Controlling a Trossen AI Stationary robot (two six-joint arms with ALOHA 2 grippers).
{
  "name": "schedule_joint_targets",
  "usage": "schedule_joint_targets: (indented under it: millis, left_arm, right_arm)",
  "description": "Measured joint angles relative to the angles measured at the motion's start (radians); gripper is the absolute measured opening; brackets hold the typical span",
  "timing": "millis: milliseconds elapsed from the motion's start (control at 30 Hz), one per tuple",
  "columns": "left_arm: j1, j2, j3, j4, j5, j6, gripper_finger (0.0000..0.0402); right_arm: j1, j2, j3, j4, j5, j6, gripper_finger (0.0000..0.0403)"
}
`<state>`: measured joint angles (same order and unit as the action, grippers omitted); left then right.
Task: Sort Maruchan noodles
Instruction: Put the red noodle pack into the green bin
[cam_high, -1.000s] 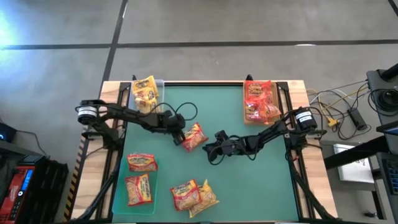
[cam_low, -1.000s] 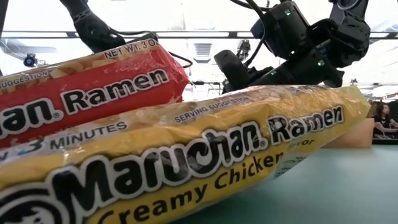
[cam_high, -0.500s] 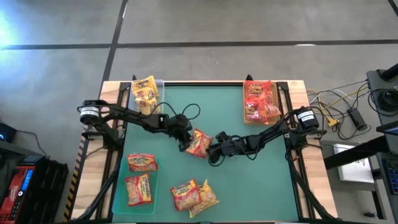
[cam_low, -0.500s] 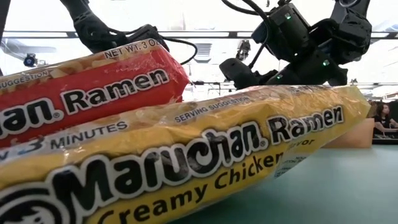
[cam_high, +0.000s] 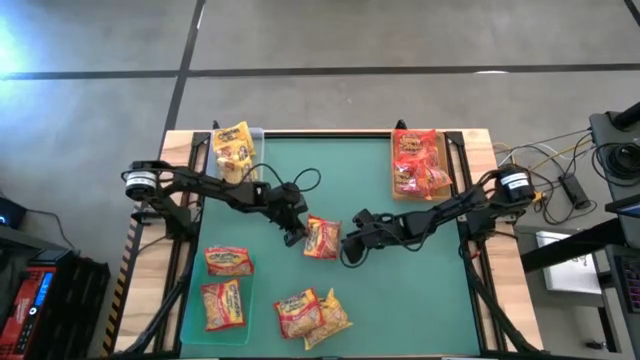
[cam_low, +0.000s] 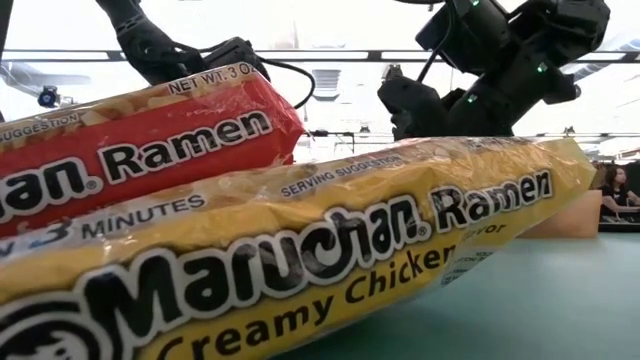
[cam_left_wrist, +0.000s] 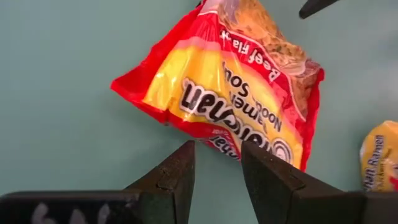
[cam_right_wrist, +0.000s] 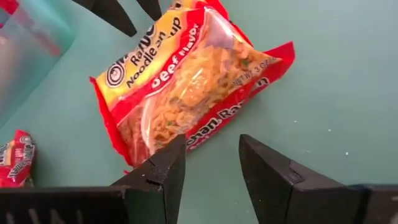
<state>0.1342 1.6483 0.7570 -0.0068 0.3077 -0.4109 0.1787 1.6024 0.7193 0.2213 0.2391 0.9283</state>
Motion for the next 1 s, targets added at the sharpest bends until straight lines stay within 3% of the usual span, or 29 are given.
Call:
schedule_joint_targets:
  millis: [400, 833, 1000]
  left_arm:
    - [0.001, -0.002, 0.047, -0.007, 0.158, -0.043, 0.0114]
    - [0.001, -0.025, -0.011, -0.014, -0.109, -0.245, 0.0114]
    - [0.002, -0.071, -0.071, 0.131, -0.16, -0.272, 0.0108]
  right_arm:
    - [0.0, 0.037, 0.0, 0.023, 0.023, -0.005, 0.0139]
    - [0.001, 0.036, -0.003, 0.031, 0.034, 0.014, 0.0139]
    - [0.004, 0.036, -0.01, 0.031, 0.069, -0.01, 0.0136]
